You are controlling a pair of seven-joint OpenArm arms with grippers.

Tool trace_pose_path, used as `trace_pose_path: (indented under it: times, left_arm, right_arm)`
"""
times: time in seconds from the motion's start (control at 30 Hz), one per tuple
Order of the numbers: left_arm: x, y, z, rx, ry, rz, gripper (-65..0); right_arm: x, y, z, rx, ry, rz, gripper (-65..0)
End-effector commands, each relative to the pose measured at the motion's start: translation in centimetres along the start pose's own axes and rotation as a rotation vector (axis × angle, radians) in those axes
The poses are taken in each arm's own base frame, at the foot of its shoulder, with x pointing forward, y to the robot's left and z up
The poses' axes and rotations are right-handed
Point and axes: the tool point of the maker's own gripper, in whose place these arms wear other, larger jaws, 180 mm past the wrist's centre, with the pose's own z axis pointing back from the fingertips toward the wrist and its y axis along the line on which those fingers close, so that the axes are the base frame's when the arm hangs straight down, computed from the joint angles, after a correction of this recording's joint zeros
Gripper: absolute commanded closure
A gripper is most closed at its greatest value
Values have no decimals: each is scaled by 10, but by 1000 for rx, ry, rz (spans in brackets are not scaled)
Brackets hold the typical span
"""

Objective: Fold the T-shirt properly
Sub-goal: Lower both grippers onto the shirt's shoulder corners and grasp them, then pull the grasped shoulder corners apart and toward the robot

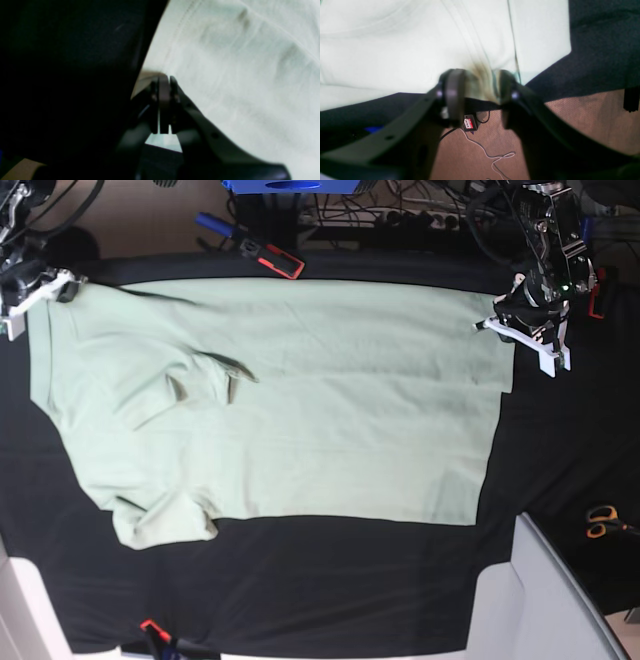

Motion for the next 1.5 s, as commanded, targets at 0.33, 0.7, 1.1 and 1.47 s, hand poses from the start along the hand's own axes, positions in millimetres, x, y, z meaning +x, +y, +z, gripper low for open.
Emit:
trace_pose_path:
  times: [0.33,0.7,1.1,1.47]
  left_arm:
    - [-18,9,1,33,73,-12,0]
    - [-18,9,1,33,74,-11,0]
    - [-26,12,-2,37,98,-4,0]
    - [-25,11,-2,37,94,-2,0]
  right_arm:
    - [25,-3,3,-6,-59,19,-133]
    - [42,-1,3,-3,-72,59,-42]
    - [28,3,5,-2,-24,54,-303]
    - [12,6,-12,35,11,10,-125]
